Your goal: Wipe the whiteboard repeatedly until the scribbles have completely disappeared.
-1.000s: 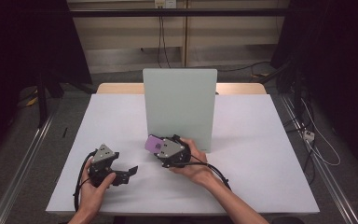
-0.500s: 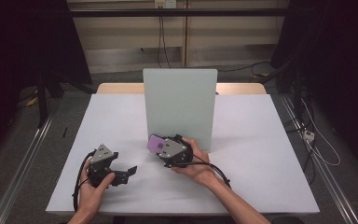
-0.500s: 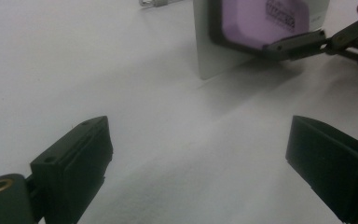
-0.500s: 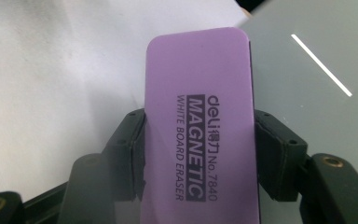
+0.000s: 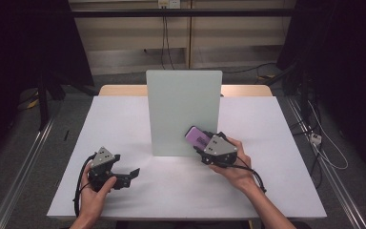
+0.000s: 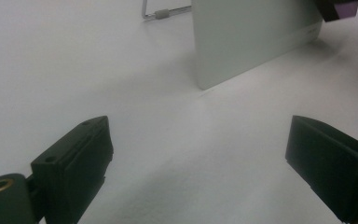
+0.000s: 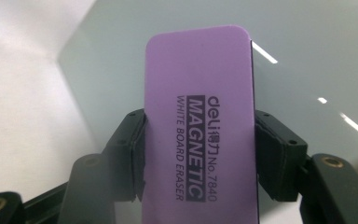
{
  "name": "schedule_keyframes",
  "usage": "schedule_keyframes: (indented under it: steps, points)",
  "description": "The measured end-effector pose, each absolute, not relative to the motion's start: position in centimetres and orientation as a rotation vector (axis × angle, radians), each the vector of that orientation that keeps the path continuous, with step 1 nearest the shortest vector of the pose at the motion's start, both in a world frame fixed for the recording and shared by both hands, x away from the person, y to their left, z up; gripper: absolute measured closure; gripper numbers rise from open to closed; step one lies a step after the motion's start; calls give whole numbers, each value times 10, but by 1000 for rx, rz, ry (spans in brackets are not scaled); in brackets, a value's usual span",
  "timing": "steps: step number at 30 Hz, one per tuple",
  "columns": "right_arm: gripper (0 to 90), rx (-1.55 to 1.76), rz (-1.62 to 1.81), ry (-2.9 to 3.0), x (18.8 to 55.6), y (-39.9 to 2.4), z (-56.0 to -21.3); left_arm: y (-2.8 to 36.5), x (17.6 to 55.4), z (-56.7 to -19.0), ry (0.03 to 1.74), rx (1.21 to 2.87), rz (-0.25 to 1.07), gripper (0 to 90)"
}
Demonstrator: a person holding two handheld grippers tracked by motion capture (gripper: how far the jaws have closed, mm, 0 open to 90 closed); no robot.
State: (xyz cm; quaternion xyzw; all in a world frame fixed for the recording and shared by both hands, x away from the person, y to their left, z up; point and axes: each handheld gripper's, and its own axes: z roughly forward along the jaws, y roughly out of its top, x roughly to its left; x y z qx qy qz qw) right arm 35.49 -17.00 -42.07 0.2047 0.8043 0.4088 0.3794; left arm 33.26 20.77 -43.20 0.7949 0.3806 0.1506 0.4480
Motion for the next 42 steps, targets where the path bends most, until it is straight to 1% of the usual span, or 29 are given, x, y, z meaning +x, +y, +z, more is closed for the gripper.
schedule_keyframes:
  steps: [4, 10, 21, 34, 38, 42]
  points:
    - [422, 566, 1078, 1997, 357, -185, -412, 208, 334, -433, 944, 1972, 364, 71]
    - [422, 562, 1087, 2003, 356, -184, -416, 207, 334, -433, 942, 1979, 366, 71]
    - [422, 442, 1088, 2128, 356, -157, -439, 205, 334, -434, 943, 1985, 363, 70]
    - [421, 328, 1072, 2264, 361, -124, -449, 206, 335, -435, 941, 1988, 359, 71]
    - [421, 304, 1062, 2216, 361, -129, -444, 205, 335, -436, 939, 1988, 357, 70]
    - [421, 372, 1093, 2116, 363, -150, -426, 206, 334, -436, 944, 1984, 356, 71]
